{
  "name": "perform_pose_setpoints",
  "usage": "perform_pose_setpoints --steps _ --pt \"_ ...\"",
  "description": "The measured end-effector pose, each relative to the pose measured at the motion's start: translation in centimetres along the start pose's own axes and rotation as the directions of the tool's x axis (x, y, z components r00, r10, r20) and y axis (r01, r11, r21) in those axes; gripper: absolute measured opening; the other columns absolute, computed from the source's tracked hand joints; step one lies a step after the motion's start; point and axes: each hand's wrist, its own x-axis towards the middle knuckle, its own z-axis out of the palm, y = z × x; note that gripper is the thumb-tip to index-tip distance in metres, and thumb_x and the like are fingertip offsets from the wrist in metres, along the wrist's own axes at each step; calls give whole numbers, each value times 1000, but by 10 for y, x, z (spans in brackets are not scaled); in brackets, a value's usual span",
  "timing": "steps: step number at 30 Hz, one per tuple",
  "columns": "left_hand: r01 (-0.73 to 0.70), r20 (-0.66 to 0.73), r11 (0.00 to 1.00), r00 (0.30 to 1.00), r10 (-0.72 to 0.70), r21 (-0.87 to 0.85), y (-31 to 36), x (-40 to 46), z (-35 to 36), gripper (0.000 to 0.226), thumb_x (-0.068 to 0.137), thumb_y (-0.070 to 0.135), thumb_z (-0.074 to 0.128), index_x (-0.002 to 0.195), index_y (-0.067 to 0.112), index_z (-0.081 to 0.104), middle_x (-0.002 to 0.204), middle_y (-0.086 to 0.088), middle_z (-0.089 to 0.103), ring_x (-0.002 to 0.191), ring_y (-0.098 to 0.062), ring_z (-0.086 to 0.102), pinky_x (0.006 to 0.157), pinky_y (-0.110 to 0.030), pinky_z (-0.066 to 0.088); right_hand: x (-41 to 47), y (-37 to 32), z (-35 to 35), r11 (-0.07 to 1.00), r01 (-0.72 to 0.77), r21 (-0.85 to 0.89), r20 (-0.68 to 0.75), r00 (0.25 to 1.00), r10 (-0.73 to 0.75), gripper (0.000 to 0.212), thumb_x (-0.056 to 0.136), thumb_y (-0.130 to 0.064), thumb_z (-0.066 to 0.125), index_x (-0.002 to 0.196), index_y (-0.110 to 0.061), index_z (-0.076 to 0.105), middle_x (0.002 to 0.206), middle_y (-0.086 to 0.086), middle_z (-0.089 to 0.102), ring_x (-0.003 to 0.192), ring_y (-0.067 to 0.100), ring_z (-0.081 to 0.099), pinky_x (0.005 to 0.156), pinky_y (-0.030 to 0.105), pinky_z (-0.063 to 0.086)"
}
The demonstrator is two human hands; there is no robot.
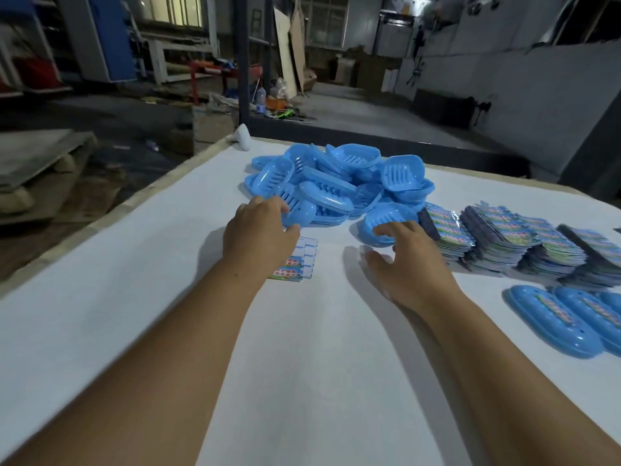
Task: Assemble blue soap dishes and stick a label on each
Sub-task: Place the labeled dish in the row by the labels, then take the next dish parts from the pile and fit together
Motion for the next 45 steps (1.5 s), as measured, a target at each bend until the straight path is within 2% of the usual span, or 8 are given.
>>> perform_pose_setpoints --steps 7,16,24,29,33,37,42,45 --pt "-49 59 997 997 46 57 -3 15 19 68 87 59 66 144 27 47 149 -1 44 130 -28 46 103 -46 44 -4 4 -6 998 10 59 -13 1000 -9 44 88 -43 69 129 -28 61 133 -5 52 115 20 59 95 37 48" --pt "-18 33 1000 999 18 -5 -3 22 25 55 74 68 74 101 28 47 123 3 50 117 -21 49 96 -40 46 -3 6 -4 996 7 84 -6 1000 -7 43 88 -44 69 128 -31 61 130 -10 50 108 13 57 85 29 40" --pt "27 87 999 996 -24 -33 2 21 22 67 66 71 78 102 27 43 118 2 49 101 -18 50 88 -36 48 -5 4 -5 995 11 98 -17 1000 -9 41 86 -44 69 125 -33 61 120 -17 45 99 8 55 82 28 39" --pt "12 60 999 998 -10 -33 16 12 6 75 65 72 78 107 25 36 114 1 50 99 -19 48 81 -33 42 -7 0 -6 987 36 155 -37 999 -31 38 86 -34 73 123 -26 64 120 -10 61 96 9 58 82 24 41" --pt "-9 102 999 995 13 -40 36 -9 -3 79 63 81 69 111 29 34 112 5 49 101 -20 49 79 -35 40 -12 -5 -10 965 76 250 12 997 -81 58 80 -40 80 133 -31 59 126 -19 60 104 1 58 87 23 47" --pt "-67 183 997 980 73 -40 56 -30 1 89 59 86 63 128 35 37 131 7 54 117 -24 51 92 -43 44 -17 -12 -14 950 154 270 62 982 -177 86 67 -54 82 144 -31 51 131 -21 55 116 -4 53 96 20 45" --pt "-69 259 997 963 72 -21 65 -40 1 98 50 99 43 127 39 48 130 8 59 120 -24 51 96 -45 44 -19 -8 -20 963 166 214 104 976 -191 67 71 -51 81 131 -26 64 113 -18 65 100 1 62 92 24 51" --pt "-71 290 997 954 80 -42 65 -40 0 92 51 96 49 123 39 54 128 8 60 118 -20 52 96 -44 47 -18 -3 -23 967 84 241 208 969 -136 63 70 -53 79 127 -30 65 108 -18 69 83 -4 64 79 22 53"
